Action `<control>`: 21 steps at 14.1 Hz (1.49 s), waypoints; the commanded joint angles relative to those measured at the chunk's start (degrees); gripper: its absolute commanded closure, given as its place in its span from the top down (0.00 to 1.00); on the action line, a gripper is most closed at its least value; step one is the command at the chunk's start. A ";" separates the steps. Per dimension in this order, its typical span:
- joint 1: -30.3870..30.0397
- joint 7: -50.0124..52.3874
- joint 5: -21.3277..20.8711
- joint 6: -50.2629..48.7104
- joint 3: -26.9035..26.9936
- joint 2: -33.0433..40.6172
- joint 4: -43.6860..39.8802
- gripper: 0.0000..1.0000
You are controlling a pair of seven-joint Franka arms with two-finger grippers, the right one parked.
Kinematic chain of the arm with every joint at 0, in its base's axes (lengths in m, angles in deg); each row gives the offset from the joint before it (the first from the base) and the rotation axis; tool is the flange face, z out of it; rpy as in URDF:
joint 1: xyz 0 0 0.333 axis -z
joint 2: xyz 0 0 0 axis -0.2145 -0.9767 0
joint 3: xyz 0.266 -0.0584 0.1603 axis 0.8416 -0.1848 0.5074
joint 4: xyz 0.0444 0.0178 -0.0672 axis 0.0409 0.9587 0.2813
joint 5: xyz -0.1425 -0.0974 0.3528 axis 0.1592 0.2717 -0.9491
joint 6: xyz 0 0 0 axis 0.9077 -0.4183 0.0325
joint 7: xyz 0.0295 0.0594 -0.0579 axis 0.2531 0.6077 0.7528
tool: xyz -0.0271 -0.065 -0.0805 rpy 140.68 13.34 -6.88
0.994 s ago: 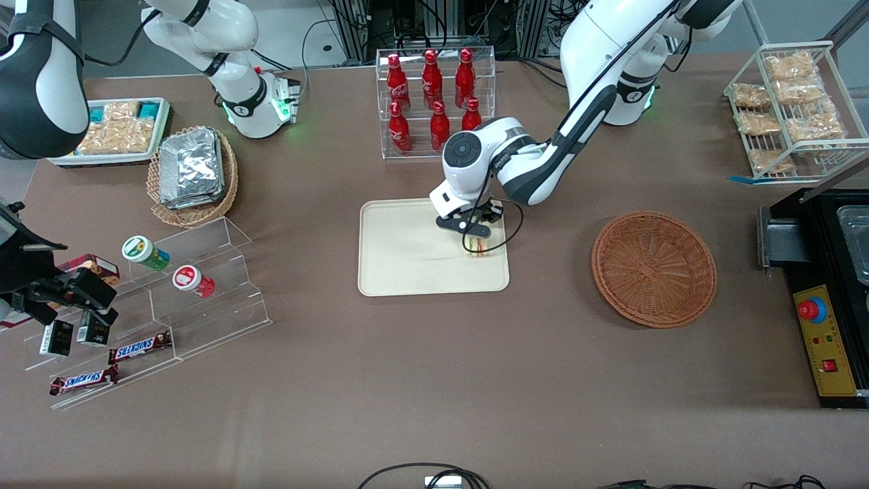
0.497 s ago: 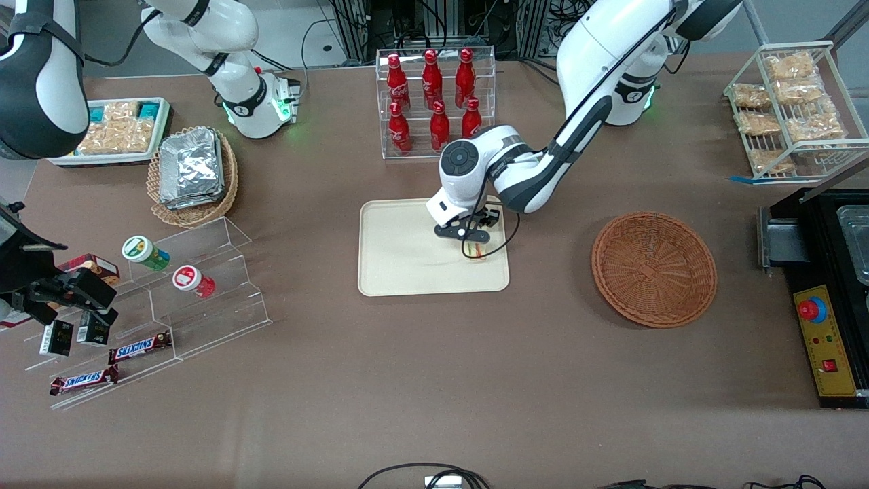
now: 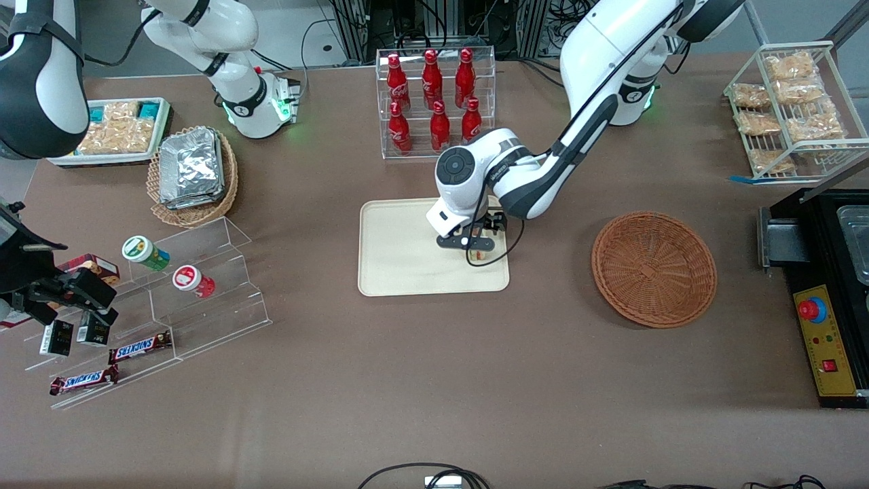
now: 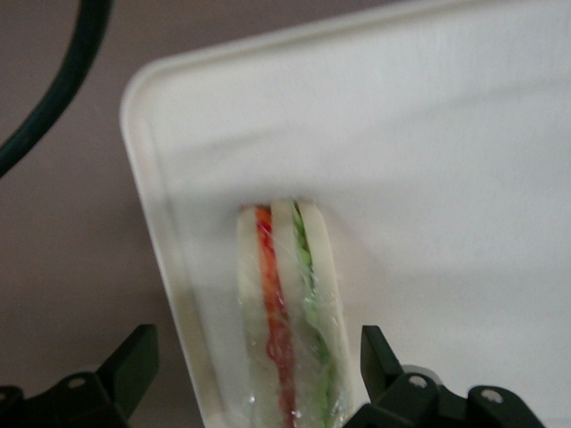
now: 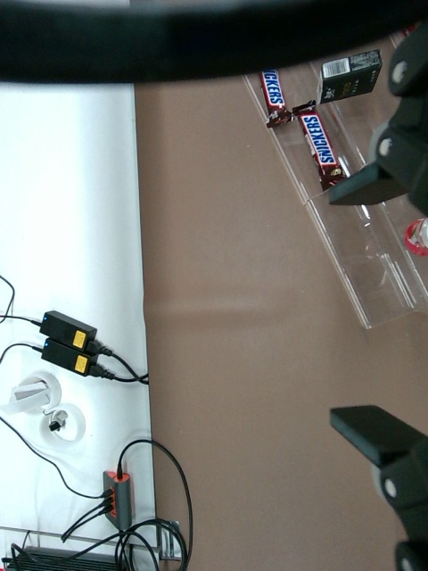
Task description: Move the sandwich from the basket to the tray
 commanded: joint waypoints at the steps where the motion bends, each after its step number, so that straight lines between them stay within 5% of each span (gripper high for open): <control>1: -2.41 0.20 2.46 -2.25 -0.03 4.38 -1.29 1.00; 6: -9.34 0.29 4.84 -4.69 -0.03 10.44 -1.56 1.00; 13: -23.23 -1.20 5.11 -23.59 0.15 13.18 -8.93 1.00; 21: -35.46 -29.20 8.45 -36.51 0.50 19.50 -13.51 1.00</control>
